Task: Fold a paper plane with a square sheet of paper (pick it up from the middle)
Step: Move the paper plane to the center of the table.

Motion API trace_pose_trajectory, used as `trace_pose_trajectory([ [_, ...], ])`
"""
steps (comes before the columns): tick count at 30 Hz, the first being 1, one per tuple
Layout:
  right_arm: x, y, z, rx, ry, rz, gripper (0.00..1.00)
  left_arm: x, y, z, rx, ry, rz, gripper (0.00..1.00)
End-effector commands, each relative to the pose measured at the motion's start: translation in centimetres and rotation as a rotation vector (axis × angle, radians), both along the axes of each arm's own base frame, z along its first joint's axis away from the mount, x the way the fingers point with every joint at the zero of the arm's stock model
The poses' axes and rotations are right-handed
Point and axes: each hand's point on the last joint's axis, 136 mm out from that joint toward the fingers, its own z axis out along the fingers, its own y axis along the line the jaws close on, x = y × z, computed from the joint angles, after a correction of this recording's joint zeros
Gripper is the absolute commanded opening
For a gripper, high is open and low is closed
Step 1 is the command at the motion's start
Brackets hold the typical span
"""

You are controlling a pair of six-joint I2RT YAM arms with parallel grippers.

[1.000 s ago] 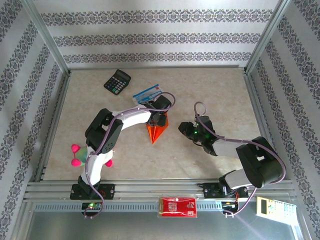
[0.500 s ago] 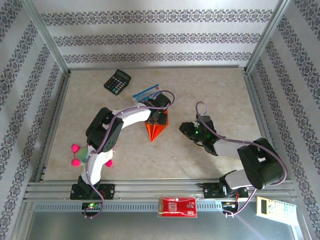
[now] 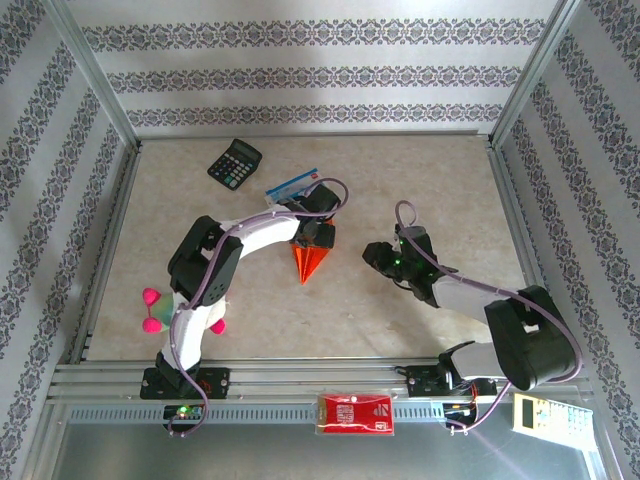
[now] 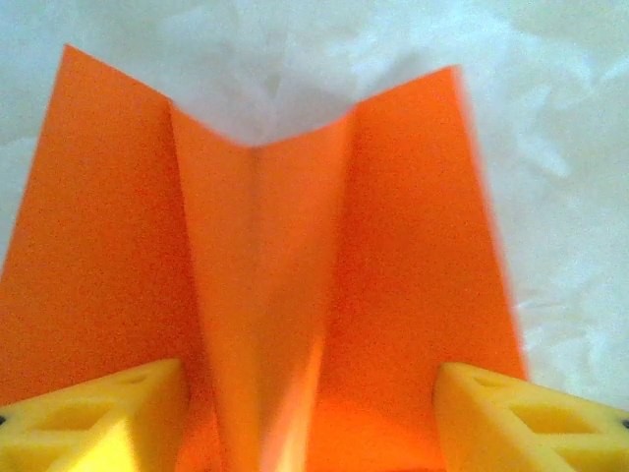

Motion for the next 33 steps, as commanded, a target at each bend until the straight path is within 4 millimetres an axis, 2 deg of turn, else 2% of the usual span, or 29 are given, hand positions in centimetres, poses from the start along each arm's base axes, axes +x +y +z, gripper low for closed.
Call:
trace_pose_trajectory([
  [1, 0.6, -0.7, 2.1, -0.089, -0.059, 0.029, 0.28, 0.3, 1.1, 3.2, 0.005, -0.05, -0.005, 0.67],
  [8, 1.2, -2.9, 5.3, -0.282, -0.127, 0.022, 0.31, 0.8, 2.0, 7.9, -0.03, -0.155, -0.01, 0.67],
  [12, 2.0, -5.6, 7.2, -0.48, -0.148, -0.016, 0.35, 0.9, 3.6, 11.2, -0.064, -0.236, 0.004, 0.67],
  [14, 2.5, -7.3, 8.2, -0.594, -0.156, -0.052, 0.42, 0.9, 5.0, 12.6, -0.066, -0.284, 0.021, 0.67],
  [18, 3.7, -11.5, 10.4, -0.847, -0.172, -0.153, 0.61, 0.9, 9.9, 14.4, -0.087, -0.381, 0.118, 0.72],
  [21, 4.4, -14.3, 11.7, -1.005, -0.185, -0.227, 0.8, 0.7, 15.0, 15.3, -0.068, -0.454, 0.225, 0.82],
  [23, 4.8, -16.6, 12.3, -1.095, -0.186, -0.31, 0.98, 0.6, 19.6, 15.8, -0.023, -0.511, 0.32, 0.93],
  [24, 5.1, -17.3, 12.3, -1.123, -0.191, -0.328, 0.98, 0.4, 21.4, 16.0, 0.003, -0.535, 0.357, 0.99],
  [26, 5.5, -19.0, 12.1, -1.164, -0.199, -0.39, 0.98, 0.0, 25.7, 16.3, 0.064, -0.589, 0.445, 1.0],
  [29, 6.6, -20.1, 10.7, -1.16, -0.252, -0.427, 0.98, -0.4, 30.0, 15.5, 0.121, -0.66, 0.504, 1.0],
  [31, 7.4, -20.1, 9.6, -1.134, -0.315, -0.415, 0.98, -0.7, 32.3, 13.9, 0.145, -0.678, 0.547, 1.0],
  [33, 7.9, -19.7, 8.5, -1.097, -0.363, -0.388, 0.98, -1.0, 33.4, 12.0, 0.131, -0.689, 0.56, 1.0],
])
